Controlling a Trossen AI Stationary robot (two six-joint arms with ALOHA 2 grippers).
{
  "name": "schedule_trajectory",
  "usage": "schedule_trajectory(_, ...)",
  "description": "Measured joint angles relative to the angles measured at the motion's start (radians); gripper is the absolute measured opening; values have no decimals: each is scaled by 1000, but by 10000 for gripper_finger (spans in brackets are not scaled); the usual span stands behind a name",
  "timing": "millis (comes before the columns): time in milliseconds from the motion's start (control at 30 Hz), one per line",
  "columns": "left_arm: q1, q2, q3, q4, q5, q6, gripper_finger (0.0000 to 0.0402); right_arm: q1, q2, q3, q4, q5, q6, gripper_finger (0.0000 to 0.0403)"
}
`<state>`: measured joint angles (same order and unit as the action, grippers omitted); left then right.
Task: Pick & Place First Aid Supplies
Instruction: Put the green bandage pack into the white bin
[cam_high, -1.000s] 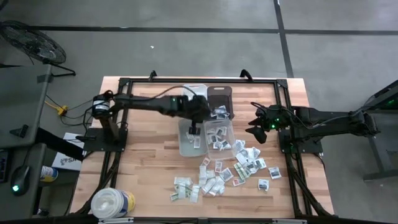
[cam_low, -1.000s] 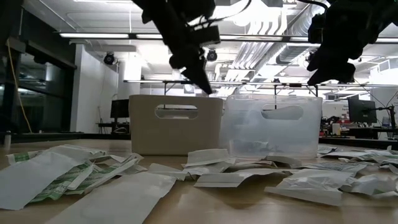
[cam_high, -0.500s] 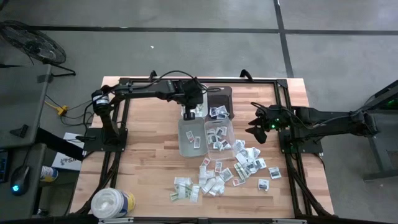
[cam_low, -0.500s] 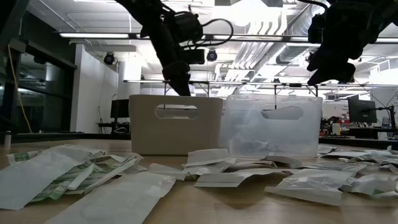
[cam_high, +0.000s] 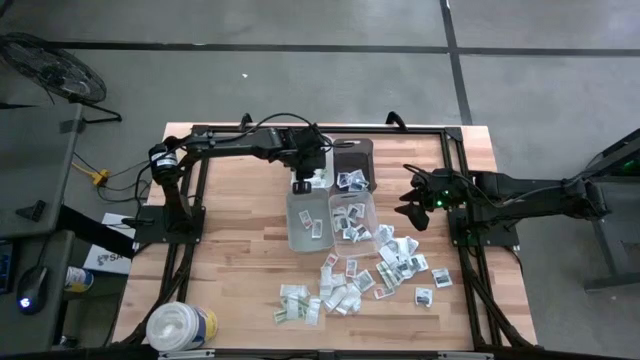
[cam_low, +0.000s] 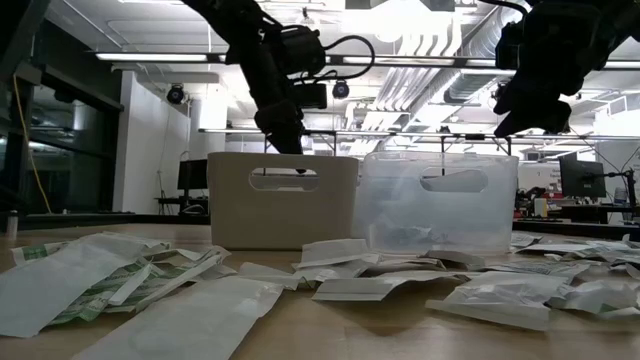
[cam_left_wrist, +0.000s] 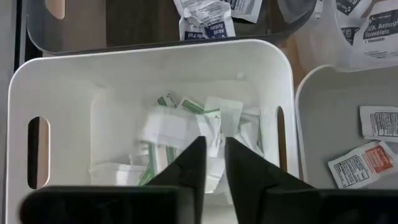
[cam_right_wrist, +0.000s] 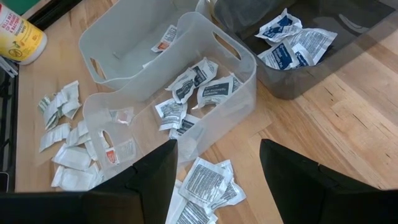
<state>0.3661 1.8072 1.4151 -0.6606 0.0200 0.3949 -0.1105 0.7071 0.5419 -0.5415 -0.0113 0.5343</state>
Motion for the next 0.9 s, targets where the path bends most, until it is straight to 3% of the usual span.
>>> schedule_trajectory(200, 0, -19, -1, -27, 80, 18, 109, 0, 0, 0, 0, 0, 0, 222)
schedule_trajectory(467, -94, -106, -1, -191, 109, 21, 96, 0, 0, 0, 0, -4, -6, 222)
schedule_trajectory(700, -283, -167, -1, -360, 83, -97, 74, 0, 0, 0, 0, -8, -19, 222)
schedule_trajectory(900, -511, -170, -1, -378, 62, -282, 72, 0, 0, 0, 0, -8, -22, 222)
